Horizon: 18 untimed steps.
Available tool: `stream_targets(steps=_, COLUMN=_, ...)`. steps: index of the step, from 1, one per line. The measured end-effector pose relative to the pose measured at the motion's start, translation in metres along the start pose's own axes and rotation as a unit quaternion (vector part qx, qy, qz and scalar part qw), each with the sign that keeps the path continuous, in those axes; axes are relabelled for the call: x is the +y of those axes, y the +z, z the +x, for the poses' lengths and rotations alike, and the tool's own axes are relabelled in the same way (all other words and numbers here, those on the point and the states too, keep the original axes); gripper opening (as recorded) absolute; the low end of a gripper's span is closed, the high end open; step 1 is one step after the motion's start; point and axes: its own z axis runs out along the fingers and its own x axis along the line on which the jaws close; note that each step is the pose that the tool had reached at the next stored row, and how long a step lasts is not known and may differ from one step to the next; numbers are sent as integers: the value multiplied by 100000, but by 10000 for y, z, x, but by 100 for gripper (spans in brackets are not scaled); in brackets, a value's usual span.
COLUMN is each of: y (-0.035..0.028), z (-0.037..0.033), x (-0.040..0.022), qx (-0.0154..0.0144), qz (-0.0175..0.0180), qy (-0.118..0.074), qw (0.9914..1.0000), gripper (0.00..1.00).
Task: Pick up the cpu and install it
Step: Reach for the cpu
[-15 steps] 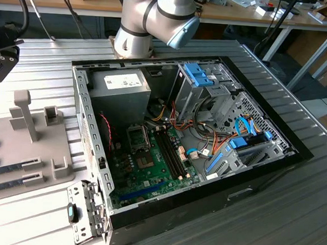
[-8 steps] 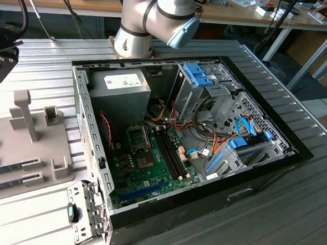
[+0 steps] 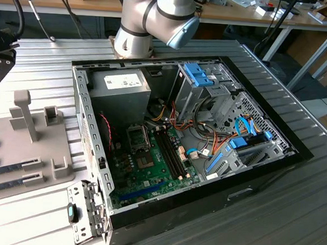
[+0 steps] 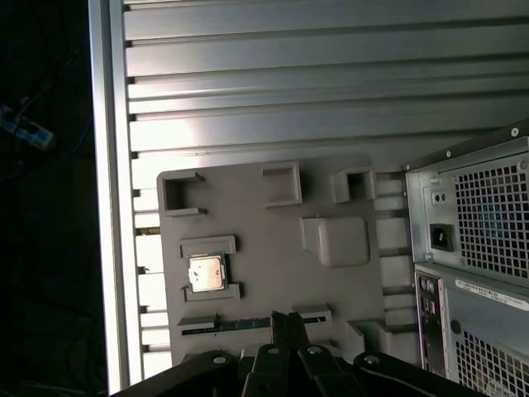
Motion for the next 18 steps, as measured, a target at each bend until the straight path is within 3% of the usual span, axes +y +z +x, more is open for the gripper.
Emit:
stream_targets(steps=8, y=45, z=60, x=13, qx=2, qz=1, qy=-1, qw=100000, gripper=11)
stream_targets(steps=18, y=68, z=78, x=11, qx=4, qz=3, qy=1, qw=100000, gripper=11)
